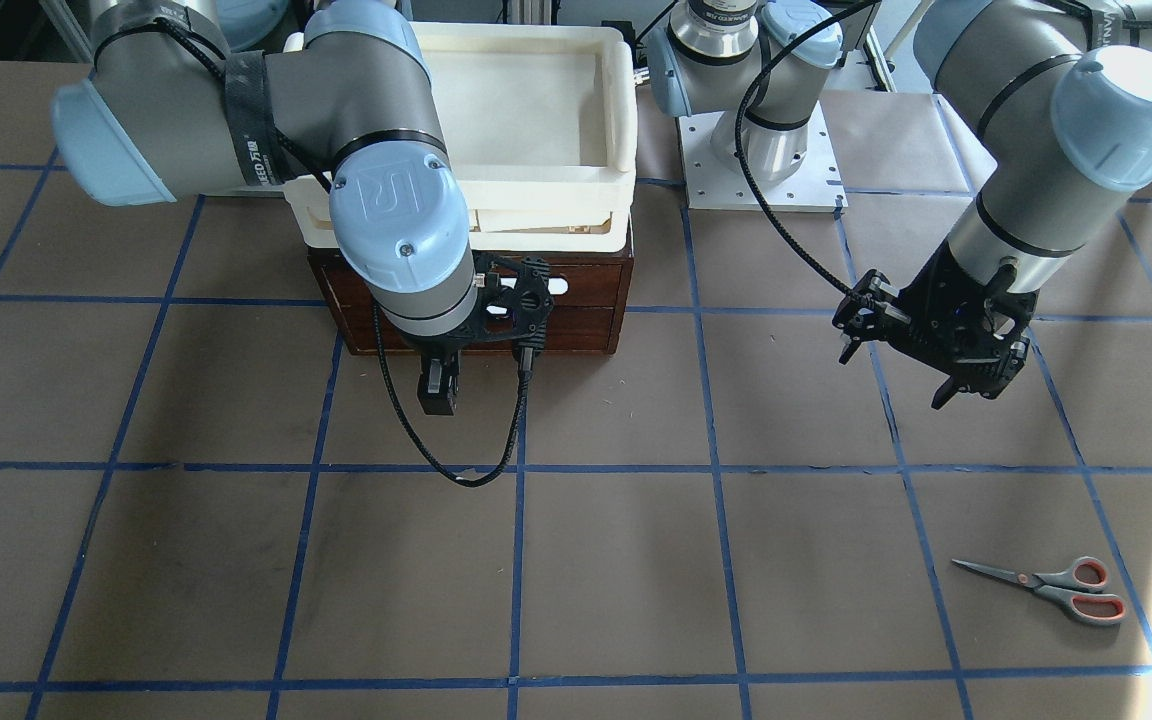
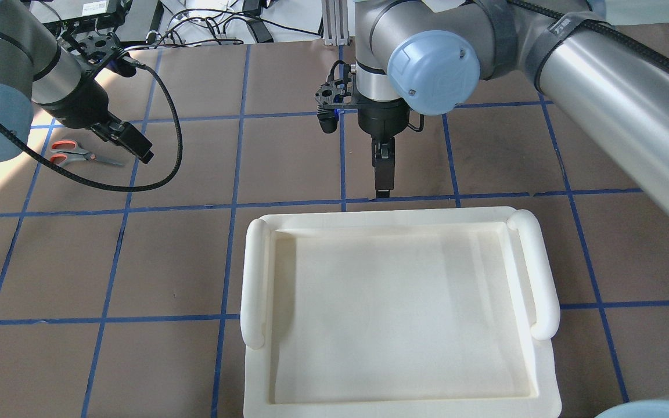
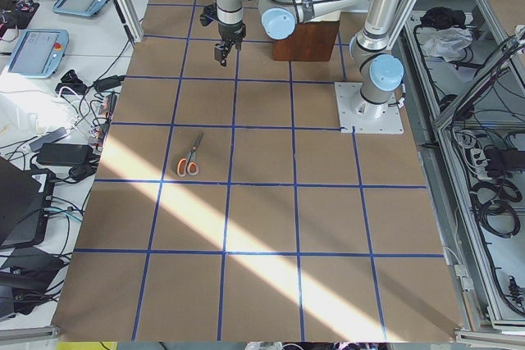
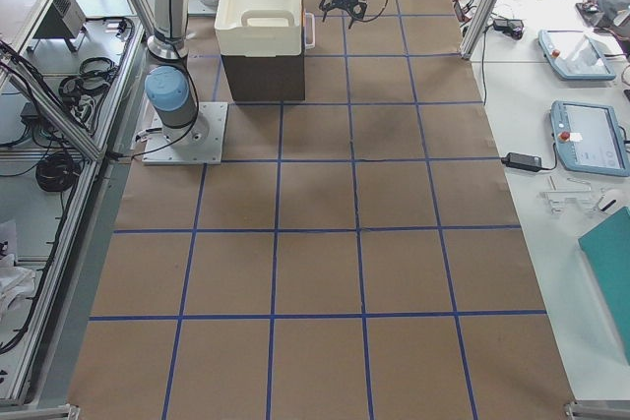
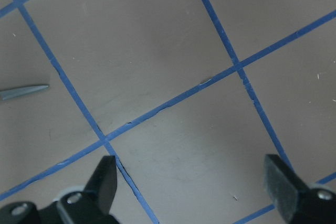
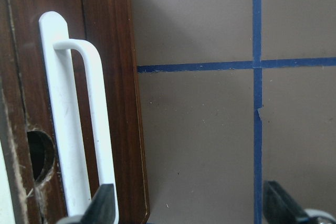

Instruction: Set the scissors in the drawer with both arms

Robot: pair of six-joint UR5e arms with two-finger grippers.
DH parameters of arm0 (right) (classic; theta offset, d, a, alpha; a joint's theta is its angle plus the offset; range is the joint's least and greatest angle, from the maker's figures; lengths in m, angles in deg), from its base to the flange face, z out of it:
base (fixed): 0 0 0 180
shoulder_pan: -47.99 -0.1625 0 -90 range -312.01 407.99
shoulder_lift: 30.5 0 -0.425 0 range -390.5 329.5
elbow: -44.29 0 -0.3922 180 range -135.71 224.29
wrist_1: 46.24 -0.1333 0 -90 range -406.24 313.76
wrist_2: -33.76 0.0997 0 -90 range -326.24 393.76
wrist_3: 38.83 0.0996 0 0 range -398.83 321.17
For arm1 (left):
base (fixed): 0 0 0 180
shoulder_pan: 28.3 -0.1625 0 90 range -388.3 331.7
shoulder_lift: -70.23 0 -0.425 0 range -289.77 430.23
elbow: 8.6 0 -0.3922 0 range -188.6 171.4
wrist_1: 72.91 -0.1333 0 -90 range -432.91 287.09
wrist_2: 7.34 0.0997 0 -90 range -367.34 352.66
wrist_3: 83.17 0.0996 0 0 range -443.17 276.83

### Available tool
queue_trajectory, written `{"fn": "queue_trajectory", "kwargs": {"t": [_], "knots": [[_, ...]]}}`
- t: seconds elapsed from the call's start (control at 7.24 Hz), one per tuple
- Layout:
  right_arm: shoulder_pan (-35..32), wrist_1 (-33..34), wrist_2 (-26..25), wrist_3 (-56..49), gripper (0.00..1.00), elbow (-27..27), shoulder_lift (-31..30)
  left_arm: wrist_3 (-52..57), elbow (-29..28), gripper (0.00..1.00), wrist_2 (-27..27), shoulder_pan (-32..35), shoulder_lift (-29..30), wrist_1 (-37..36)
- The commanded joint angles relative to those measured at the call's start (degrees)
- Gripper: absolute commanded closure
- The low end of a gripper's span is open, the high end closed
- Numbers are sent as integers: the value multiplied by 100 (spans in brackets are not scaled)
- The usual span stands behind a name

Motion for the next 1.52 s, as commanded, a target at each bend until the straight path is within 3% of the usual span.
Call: {"fn": "queue_trajectory", "kwargs": {"t": [0.0, 0.41, 1.11, 1.38], "knots": [[-46, -35, 9, -154, 0, 92, 101, 175, -14, 0, 12, -96, 28, -63], [-81, -35, 35, -172, 0, 374, 75, 1796, -23, 0, 47, -132, 203, -63], [-81, 8, 53, -216, 1, 575, 101, 2416, -23, 0, 65, -474, 239, -72], [-81, 113, 62, -303, 1, 646, 119, 3921, -50, 0, 448, -570, 361, -54]]}}
